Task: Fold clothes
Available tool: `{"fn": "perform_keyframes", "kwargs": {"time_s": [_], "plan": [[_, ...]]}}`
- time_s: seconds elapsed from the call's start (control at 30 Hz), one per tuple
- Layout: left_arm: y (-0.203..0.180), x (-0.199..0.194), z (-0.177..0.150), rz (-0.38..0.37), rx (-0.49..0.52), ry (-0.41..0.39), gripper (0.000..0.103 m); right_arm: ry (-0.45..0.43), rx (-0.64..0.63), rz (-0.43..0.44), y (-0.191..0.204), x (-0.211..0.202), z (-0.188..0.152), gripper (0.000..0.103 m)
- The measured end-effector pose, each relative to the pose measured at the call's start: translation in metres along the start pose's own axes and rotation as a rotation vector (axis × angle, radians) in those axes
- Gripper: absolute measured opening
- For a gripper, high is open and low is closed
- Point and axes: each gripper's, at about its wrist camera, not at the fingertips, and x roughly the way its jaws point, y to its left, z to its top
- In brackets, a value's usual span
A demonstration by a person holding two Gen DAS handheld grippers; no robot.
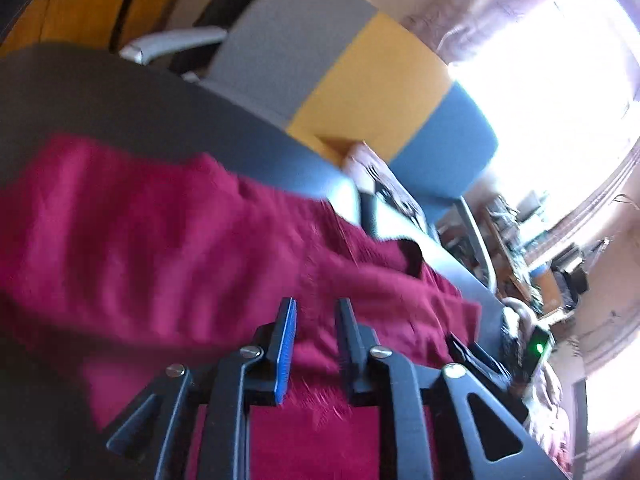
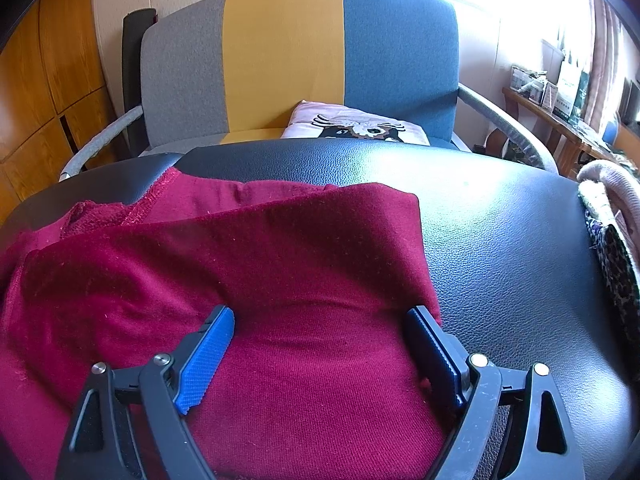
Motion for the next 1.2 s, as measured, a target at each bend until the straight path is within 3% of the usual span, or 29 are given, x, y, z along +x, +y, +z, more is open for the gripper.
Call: {"fn": "perform_keyframes", "kwargs": {"time_s": [0.1, 0.2, 0.3, 0.37, 0.4, 0.43, 0.5, 0.53, 0.6, 0.7, 0.73, 0.83, 0.93, 1.1, 1.17, 1.2], "plan": [[0.001, -0.018, -0.026, -0.016, 0.016, -0.034, 0.025, 0.002, 0.001, 0.009, -0.001, 0.000, 0.000, 0.091], [0.000, -0.031, -0.048, 0.036, 0.065, -0.064, 0.025, 0.004, 0.001, 0.010, 0.000, 0.000, 0.000, 0.092], [0.008, -0.025, -0.072, 0.127, 0.096, -0.042, 0.025, 0.011, -0.003, 0.007, 0.001, -0.001, 0.001, 0.092], [0.013, -0.023, -0.083, 0.127, 0.093, -0.062, 0.023, 0.021, -0.009, 0.006, 0.003, -0.003, 0.004, 0.092], [0.017, -0.022, -0.087, 0.120, 0.091, -0.076, 0.023, 0.026, -0.015, 0.006, 0.005, -0.005, 0.006, 0.089], [0.019, -0.022, -0.089, 0.114, 0.089, -0.085, 0.023, 0.007, -0.011, 0.023, 0.009, -0.013, 0.009, 0.077], [0.019, -0.020, -0.090, 0.105, 0.083, -0.092, 0.023, -0.037, -0.001, 0.064, 0.018, -0.031, 0.014, 0.059], [0.020, -0.020, -0.091, 0.101, 0.080, -0.094, 0.023, -0.050, 0.004, 0.105, 0.024, -0.038, 0.017, 0.058], [0.022, -0.022, -0.091, 0.091, 0.073, -0.096, 0.023, -0.050, -0.017, 0.292, 0.055, -0.054, 0.022, 0.058], [0.025, -0.024, -0.092, 0.076, 0.064, -0.100, 0.023, 0.033, -0.060, 0.547, 0.110, -0.060, 0.024, 0.058], [0.026, -0.025, -0.092, 0.071, 0.061, -0.101, 0.023, 0.062, -0.066, 0.595, 0.125, -0.058, 0.023, 0.058], [0.029, -0.027, -0.092, 0.056, 0.052, -0.104, 0.023, 0.141, -0.064, 0.667, 0.168, -0.045, 0.022, 0.058], [0.031, -0.029, -0.092, 0.042, 0.042, -0.108, 0.023, 0.184, -0.064, 0.634, 0.199, -0.028, 0.022, 0.060], [0.034, -0.030, -0.094, 0.025, 0.034, -0.112, 0.022, 0.236, -0.013, 0.616, 0.213, -0.007, 0.020, 0.060], [0.035, -0.030, -0.094, 0.022, 0.034, -0.114, 0.022, 0.229, -0.046, 0.613, 0.220, -0.012, 0.020, 0.038], [0.034, -0.029, -0.095, 0.023, 0.036, -0.114, 0.022, 0.230, -0.088, 0.607, 0.226, -0.016, 0.018, 0.017]]}}
